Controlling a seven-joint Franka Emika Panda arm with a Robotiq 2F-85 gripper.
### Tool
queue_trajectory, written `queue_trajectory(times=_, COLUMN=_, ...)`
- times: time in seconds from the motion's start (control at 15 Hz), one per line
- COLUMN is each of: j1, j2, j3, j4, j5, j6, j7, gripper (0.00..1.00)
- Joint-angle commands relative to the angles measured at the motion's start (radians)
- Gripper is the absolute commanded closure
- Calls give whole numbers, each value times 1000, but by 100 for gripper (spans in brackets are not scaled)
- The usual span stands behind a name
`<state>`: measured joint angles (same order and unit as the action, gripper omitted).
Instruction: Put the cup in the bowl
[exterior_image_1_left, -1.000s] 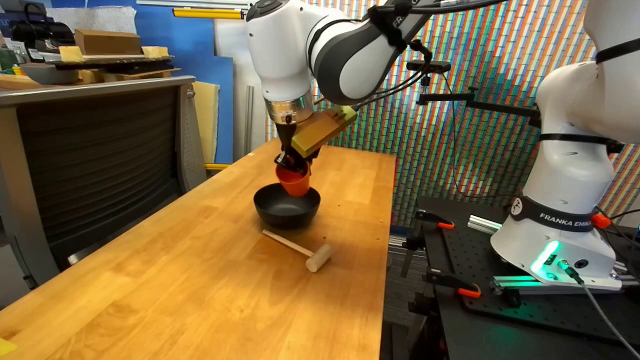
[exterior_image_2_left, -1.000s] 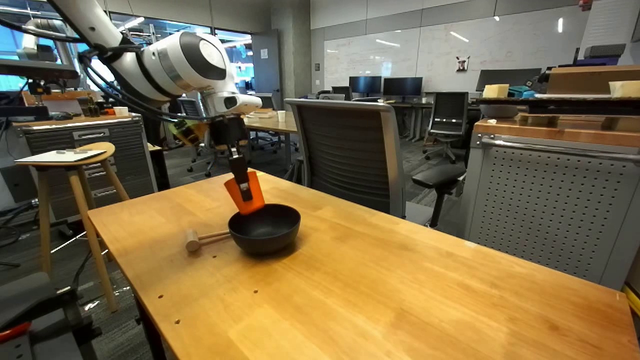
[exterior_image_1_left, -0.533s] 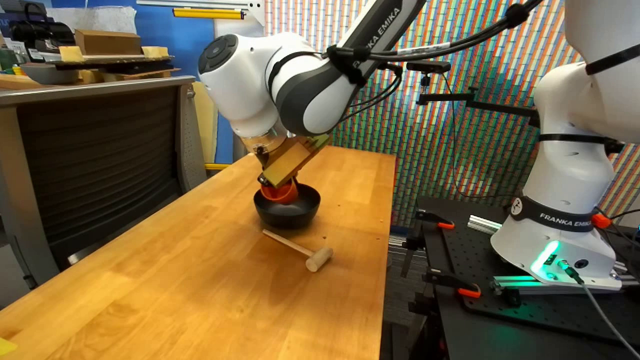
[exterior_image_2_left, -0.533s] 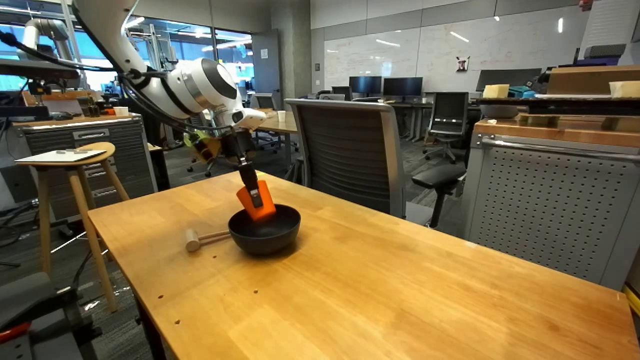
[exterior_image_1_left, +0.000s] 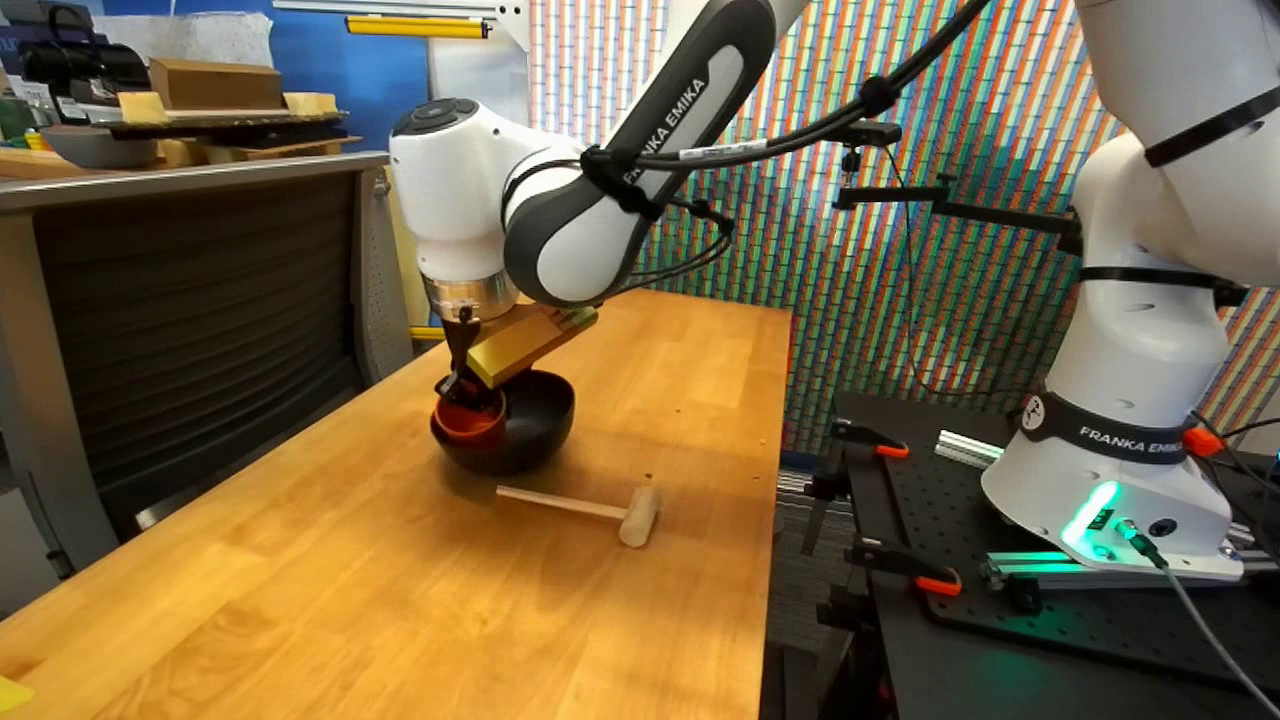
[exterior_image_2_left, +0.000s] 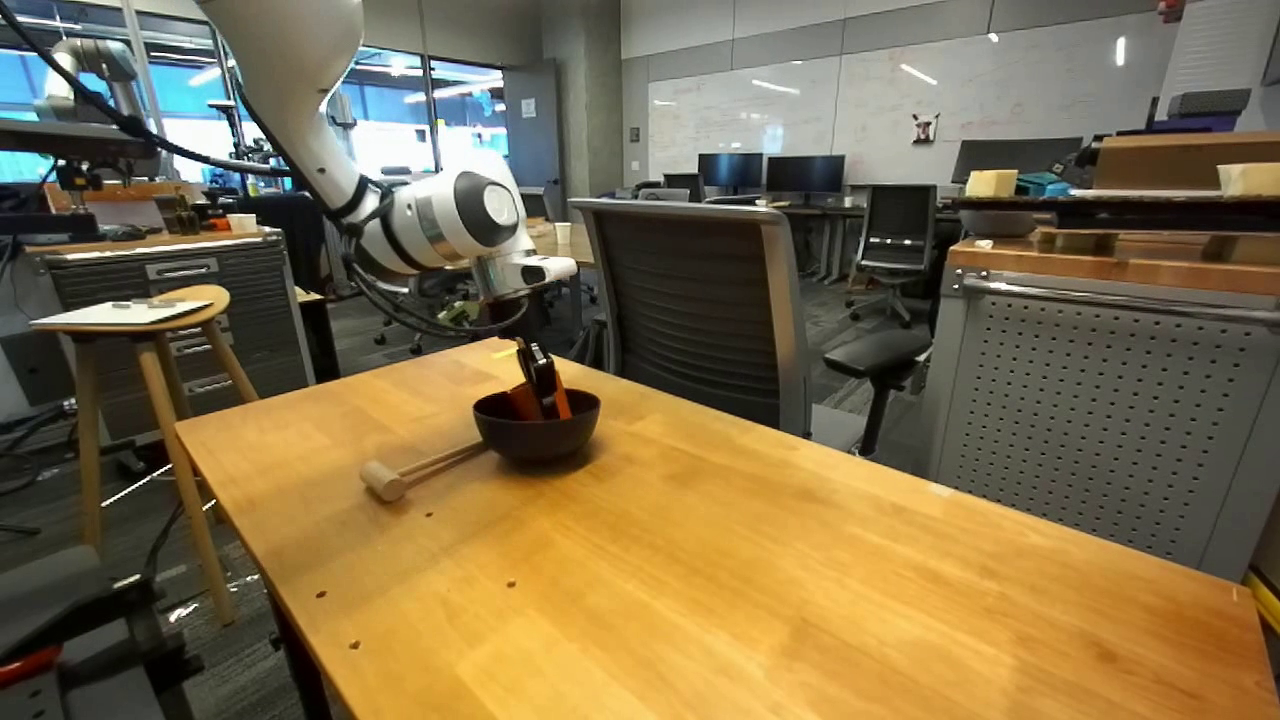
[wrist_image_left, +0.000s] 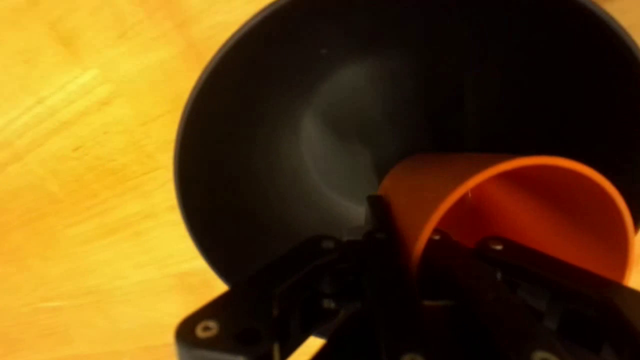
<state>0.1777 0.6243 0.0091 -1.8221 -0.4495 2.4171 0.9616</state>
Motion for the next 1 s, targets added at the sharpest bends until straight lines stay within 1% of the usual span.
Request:
queue_trajectory(times=0.0, j1=-68, j2=16, j3=40, j4=-17, j5=190, j6=128, j7=-210, gripper=99)
queue_trajectory(times=0.2, j1=-102, j2=32, j3=77, j4=-18, j5=356, j6=185, j7=-392, gripper=99)
queue_trajectory(times=0.27, j1=-106, j2=36, j3=86, j4=-14, j5=399, j6=188, j7=-449, gripper=95)
queue_trajectory(times=0.33, j1=-110, j2=39, j3=97, j4=-10, j5=445, j6=184, j7=-502, gripper=70)
queue_trajectory(times=0.4, j1=-106, j2=42, j3=102, j4=-6, j5=482, j6=173, j7=-544, gripper=69)
queue_trajectory(times=0.53, j1=-87, j2=40, j3=102, j4=-4, j5=521, j6=144, j7=-600, gripper=55)
queue_trajectory(times=0.6, j1=-70, j2=29, j3=95, j4=-9, j5=522, j6=130, j7=-610, gripper=45)
queue_trajectory(times=0.67, j1=-49, j2=18, j3=84, j4=-13, j5=514, j6=115, j7=-606, gripper=39)
queue_trajectory(times=0.93, j1=118, j2=-95, j3=-53, j4=-70, j5=359, j6=45, j7=-459, gripper=8)
